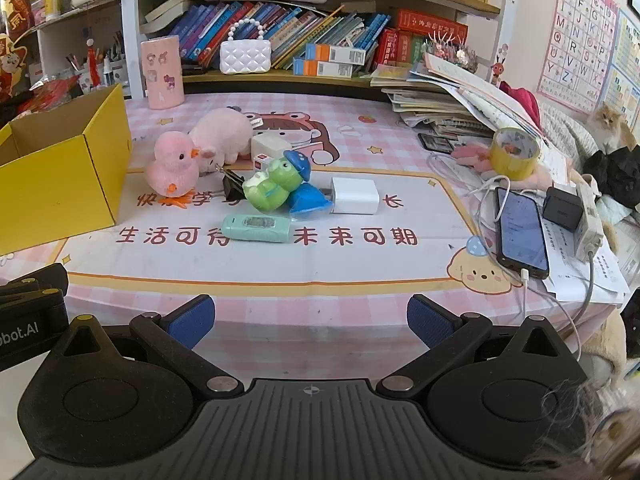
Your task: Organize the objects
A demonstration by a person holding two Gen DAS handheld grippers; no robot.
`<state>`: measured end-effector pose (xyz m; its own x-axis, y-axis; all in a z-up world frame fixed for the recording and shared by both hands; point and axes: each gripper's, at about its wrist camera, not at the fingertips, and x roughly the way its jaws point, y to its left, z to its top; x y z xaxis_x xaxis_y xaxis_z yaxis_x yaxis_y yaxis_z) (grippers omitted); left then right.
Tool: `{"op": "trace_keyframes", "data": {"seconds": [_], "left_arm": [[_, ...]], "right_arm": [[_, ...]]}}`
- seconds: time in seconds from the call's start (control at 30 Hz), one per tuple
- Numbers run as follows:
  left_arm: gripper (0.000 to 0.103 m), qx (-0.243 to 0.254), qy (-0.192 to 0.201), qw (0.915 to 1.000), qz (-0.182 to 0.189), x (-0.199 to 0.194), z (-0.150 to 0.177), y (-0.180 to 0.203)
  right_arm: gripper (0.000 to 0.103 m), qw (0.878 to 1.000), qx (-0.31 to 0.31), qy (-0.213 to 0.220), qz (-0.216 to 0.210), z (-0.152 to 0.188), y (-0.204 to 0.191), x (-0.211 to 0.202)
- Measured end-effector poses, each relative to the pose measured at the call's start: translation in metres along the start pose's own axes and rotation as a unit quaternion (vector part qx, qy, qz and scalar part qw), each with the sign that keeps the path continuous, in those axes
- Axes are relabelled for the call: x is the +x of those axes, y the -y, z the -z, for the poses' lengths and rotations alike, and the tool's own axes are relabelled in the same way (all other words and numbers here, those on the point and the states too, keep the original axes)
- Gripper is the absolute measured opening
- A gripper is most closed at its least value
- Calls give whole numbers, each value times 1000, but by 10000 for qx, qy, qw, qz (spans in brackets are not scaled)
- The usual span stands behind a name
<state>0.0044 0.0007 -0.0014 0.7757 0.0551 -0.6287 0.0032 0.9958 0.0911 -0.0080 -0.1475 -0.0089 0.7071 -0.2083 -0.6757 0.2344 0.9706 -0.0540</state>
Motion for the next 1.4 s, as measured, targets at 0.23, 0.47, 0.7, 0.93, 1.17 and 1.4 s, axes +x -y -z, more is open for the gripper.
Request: {"op": "trace_keyframes", "data": {"seconds": [0.23, 0.47, 0.7, 0.93, 1.17, 1.4], "left_arm": [[100, 2, 2, 10000, -14, 1, 0, 0], [101, 12, -46, 10000, 14, 7, -4, -1], [100, 15, -45, 10000, 26, 11, -5, 0], [101, -65, -22, 9999, 114, 15, -8, -3], [100, -123, -57, 9996, 234, 21, -10, -9], [101, -28, 3, 9968, 794, 25, -15, -12]], "right_arm": [[103, 10000, 0, -5, 5, -2, -2, 1], [103, 10000, 2, -11, 10, -2, -2, 3], [103, 10000, -18, -51, 36, -6, -5, 9], [103, 10000, -59, 1, 71, -9, -7, 12], [103, 9998, -110, -49, 135, -12, -12, 15], [103, 9997, -238, -24, 67, -12, -24, 11]]}}
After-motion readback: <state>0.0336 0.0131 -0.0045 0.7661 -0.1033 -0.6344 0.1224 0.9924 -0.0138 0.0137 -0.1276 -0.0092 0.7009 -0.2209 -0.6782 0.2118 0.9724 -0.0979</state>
